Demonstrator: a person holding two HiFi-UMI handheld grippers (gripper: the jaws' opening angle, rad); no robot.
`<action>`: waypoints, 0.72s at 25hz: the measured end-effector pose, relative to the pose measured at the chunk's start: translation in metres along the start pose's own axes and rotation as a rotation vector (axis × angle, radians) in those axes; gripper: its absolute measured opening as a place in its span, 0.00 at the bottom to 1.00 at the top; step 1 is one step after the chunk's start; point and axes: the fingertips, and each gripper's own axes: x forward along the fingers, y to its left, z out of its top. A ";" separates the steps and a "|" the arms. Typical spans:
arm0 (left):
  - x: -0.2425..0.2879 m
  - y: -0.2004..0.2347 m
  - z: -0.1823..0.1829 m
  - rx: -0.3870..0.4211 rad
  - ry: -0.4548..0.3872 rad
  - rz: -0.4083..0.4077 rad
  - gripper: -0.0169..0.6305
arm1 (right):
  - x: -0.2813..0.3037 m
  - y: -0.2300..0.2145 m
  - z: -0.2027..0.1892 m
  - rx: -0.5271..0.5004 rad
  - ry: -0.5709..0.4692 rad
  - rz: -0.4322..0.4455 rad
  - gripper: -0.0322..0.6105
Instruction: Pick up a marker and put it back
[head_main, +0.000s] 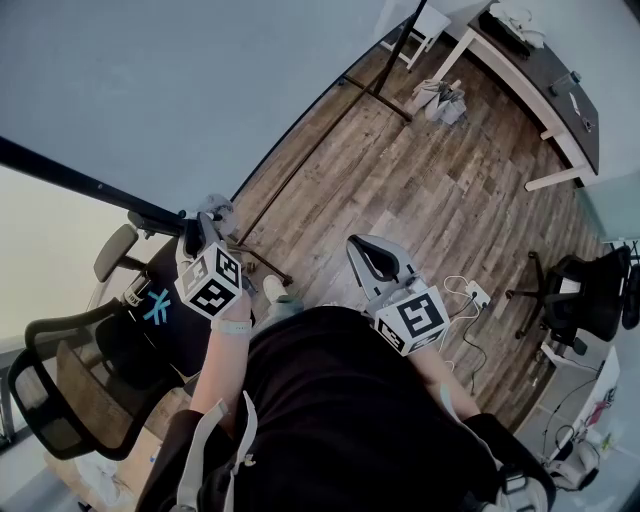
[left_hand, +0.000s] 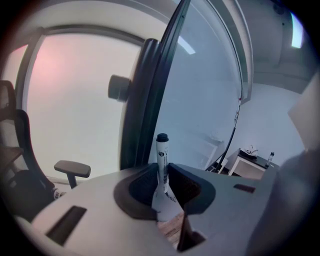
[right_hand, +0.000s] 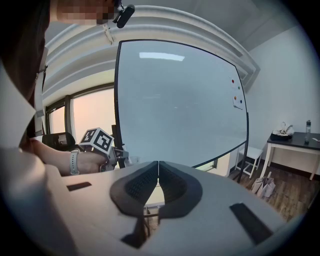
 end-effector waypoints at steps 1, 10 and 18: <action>-0.001 -0.002 0.003 0.010 -0.009 -0.006 0.14 | 0.000 0.001 0.000 0.000 0.000 0.001 0.08; -0.015 -0.028 0.031 0.142 -0.077 -0.087 0.14 | -0.003 0.002 0.004 -0.001 -0.015 0.002 0.08; -0.036 -0.078 0.071 0.352 -0.191 -0.201 0.14 | -0.010 -0.011 0.017 0.007 -0.058 -0.030 0.08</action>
